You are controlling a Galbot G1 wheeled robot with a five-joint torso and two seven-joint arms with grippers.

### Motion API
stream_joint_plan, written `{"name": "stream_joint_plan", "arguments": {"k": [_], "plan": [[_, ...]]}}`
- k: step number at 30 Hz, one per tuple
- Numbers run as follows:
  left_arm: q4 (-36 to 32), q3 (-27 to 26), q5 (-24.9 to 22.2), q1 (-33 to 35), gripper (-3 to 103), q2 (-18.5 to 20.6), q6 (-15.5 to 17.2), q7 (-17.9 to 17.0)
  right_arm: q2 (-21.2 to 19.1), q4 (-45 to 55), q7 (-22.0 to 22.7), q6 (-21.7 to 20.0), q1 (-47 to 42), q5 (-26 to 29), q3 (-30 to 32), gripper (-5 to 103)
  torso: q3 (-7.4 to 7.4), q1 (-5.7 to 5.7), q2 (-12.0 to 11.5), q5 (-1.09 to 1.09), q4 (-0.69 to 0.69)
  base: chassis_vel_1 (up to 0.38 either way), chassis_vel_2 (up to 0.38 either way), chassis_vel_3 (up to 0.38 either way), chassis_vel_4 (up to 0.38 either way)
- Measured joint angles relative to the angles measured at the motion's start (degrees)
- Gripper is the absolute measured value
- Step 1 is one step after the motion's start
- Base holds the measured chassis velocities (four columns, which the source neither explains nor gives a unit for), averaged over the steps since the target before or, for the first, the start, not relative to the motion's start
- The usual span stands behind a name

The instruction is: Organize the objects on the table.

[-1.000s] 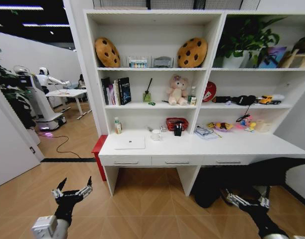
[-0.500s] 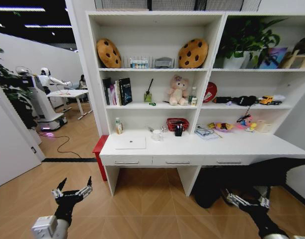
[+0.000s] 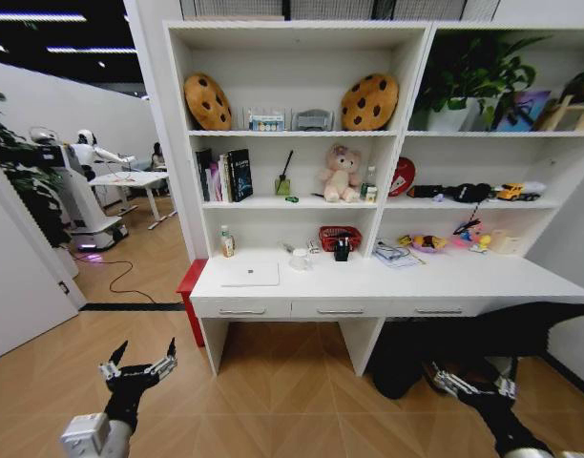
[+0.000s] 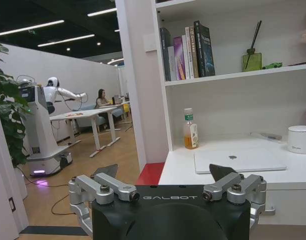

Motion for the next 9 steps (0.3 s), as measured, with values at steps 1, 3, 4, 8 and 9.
{"name": "stream_joint_plan", "arguments": {"k": [1, 3, 4, 8, 9], "plan": [[0.0, 0.0, 0.0, 0.0, 100, 0.0, 0.0, 0.0, 0.0, 0.0, 0.0, 0.0, 0.0, 0.0, 0.0, 100, 0.00, 0.00, 0.0, 0.00, 0.00, 0.000, 0.000, 0.000, 0.000], [0.0, 0.0, 0.0, 0.0, 100, 0.0, 0.0, 0.0, 0.0, 0.0, 0.0, 0.0, 0.0, 0.0, 0.0, 100, 0.00, 0.00, 0.0, 0.00, 0.00, 0.000, 0.000, 0.000, 0.000], [0.0, 0.0, 0.0, 0.0, 100, 0.0, 0.0, 0.0, 0.0, 0.0, 0.0, 0.0, 0.0, 0.0, 0.0, 100, 0.00, 0.00, 0.0, 0.00, 0.00, 0.000, 0.000, 0.000, 0.000], [0.0, 0.0, 0.0, 0.0, 100, 0.0, 0.0, 0.0, 0.0, 0.0, 0.0, 0.0, 0.0, 0.0, 0.0, 100, 0.00, 0.00, 0.0, 0.00, 0.00, 0.000, 0.000, 0.000, 0.000], [0.0, 0.0, 0.0, 0.0, 100, 0.0, 0.0, 0.0, 0.0, 0.0, 0.0, 0.0, 0.0, 0.0, 0.0, 100, 0.00, 0.00, 0.0, 0.00, 0.00, 0.000, 0.000, 0.000, 0.000]]}}
